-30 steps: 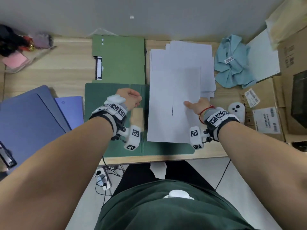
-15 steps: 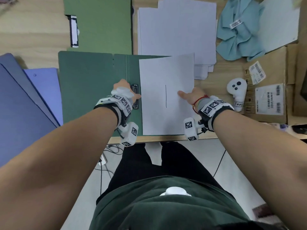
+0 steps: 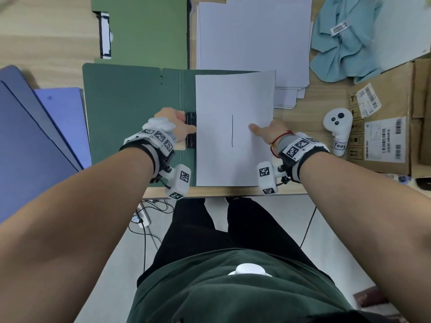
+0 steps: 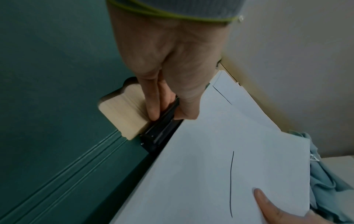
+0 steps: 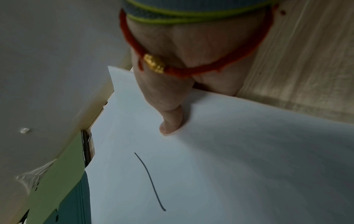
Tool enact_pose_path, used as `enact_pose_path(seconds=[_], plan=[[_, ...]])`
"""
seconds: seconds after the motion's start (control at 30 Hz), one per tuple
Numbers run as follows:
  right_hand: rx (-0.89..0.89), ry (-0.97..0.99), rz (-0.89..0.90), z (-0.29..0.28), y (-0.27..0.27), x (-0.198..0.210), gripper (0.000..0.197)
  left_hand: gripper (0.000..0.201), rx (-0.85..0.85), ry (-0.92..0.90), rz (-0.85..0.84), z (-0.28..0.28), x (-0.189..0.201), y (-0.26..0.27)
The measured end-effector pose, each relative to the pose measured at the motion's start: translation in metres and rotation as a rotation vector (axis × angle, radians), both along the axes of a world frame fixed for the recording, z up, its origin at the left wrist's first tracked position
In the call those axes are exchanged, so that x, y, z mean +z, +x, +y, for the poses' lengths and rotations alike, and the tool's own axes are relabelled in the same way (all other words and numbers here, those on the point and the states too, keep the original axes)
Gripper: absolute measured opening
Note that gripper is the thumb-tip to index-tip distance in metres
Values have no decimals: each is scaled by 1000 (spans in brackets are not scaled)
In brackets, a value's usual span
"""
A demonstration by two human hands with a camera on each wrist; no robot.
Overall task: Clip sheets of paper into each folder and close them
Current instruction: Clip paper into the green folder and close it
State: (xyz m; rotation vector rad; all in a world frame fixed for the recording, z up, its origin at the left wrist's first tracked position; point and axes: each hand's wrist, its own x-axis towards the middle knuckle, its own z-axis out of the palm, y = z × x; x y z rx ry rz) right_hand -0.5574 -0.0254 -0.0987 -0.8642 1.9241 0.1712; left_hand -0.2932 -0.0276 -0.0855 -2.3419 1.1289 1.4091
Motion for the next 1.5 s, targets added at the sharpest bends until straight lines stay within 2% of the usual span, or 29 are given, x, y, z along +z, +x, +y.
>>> enact_pose_path(seconds=[0.07,0.13,0.23,0.3,0.9,1.07,1.2,1.3,1.5], plan=[[6,15,1,-1,0,0,89,54,127,-27,100,1,-28,13],[10,18,2,-2,2,1,89,52,181,-39,175,1,-58,26],[-11,10,-1,-2,5,-1,89,32,192,-52,261,0,-24,19],[-7,13,0,-3,8,-3,87,23,208,-70,299,0,-16,18],[27,0,2,-10,25,0,89,33,191,-46,283,-3,-18,20],[31,4,7,-11,25,0,90,54,131,-36,205,-5,-26,18],[25,0,11,-12,26,0,88,49,-8,-54,67,-7,0,4],[22,-4,11,-12,27,0,86,46,-112,-67,-50,-11,0,0],[53,-23,27,-13,28,1,84,49,-257,3,-154,-17,2,-7]])
